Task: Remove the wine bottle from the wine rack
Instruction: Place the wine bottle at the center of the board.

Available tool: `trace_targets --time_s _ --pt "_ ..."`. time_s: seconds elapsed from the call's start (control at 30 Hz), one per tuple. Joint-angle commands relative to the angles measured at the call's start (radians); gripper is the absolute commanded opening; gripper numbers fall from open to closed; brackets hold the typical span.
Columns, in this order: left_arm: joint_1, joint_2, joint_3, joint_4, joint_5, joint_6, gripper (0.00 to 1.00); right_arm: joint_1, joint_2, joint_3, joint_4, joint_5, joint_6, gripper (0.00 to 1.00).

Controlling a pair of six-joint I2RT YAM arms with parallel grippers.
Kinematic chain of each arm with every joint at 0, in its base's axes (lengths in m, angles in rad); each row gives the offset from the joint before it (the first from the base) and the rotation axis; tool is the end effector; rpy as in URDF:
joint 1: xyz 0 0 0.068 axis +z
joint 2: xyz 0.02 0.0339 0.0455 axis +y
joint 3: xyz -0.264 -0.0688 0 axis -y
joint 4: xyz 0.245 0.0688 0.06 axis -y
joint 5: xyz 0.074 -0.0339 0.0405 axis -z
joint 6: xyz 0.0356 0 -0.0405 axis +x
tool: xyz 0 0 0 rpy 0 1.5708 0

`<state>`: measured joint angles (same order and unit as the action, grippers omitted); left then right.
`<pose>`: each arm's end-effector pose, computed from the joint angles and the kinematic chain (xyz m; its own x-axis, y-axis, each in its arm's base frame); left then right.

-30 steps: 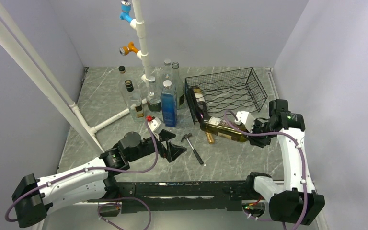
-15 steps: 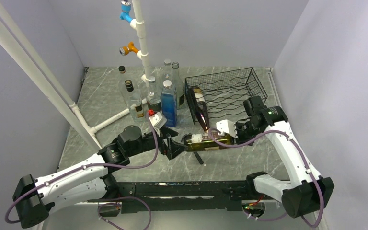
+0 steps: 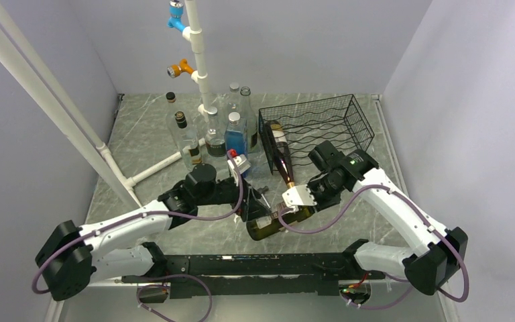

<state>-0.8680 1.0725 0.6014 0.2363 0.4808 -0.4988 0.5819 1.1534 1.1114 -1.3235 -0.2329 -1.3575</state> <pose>0.1439 -0.1953 0.2631 -0.5948 0.0459 -0.8026 0.7775 0.2868 -0.5597 0.1479 0.1071 0.2981 0.3879 -0.8831 -0.2640 -0.9209 -0.3593 -0.1514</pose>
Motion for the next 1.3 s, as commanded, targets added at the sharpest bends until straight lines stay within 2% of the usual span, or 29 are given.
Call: trace_targets --time_s 0.0,0.27,0.47,0.57,0.73,0.9,1.13,1.27 --pt "0.007 0.068 0.049 0.089 0.118 -0.03 0.99 0.036 0.009 0.077 0.034 -0.014 -0.016 0.0" --pt "0.016 0.24 0.084 0.227 0.301 -0.095 0.99 0.078 0.027 0.117 0.039 -0.036 -0.004 0.0" --pt "0.016 0.363 0.086 0.449 0.459 -0.206 0.99 0.086 0.025 0.137 0.039 -0.077 0.01 0.0" --pt "0.016 0.416 0.096 0.497 0.508 -0.243 0.99 0.089 0.025 0.141 0.042 -0.085 0.013 0.0" --pt "0.015 0.48 0.124 0.524 0.562 -0.282 0.99 0.093 0.028 0.146 0.044 -0.09 0.015 0.0" --pt "0.009 0.514 0.158 0.458 0.584 -0.258 0.99 0.097 0.032 0.149 0.046 -0.093 0.017 0.0" --pt "0.003 0.546 0.167 0.476 0.608 -0.271 0.99 0.101 0.039 0.156 0.05 -0.091 0.018 0.0" --pt "0.0 0.555 0.174 0.474 0.613 -0.271 0.95 0.102 0.042 0.158 0.051 -0.092 0.02 0.0"
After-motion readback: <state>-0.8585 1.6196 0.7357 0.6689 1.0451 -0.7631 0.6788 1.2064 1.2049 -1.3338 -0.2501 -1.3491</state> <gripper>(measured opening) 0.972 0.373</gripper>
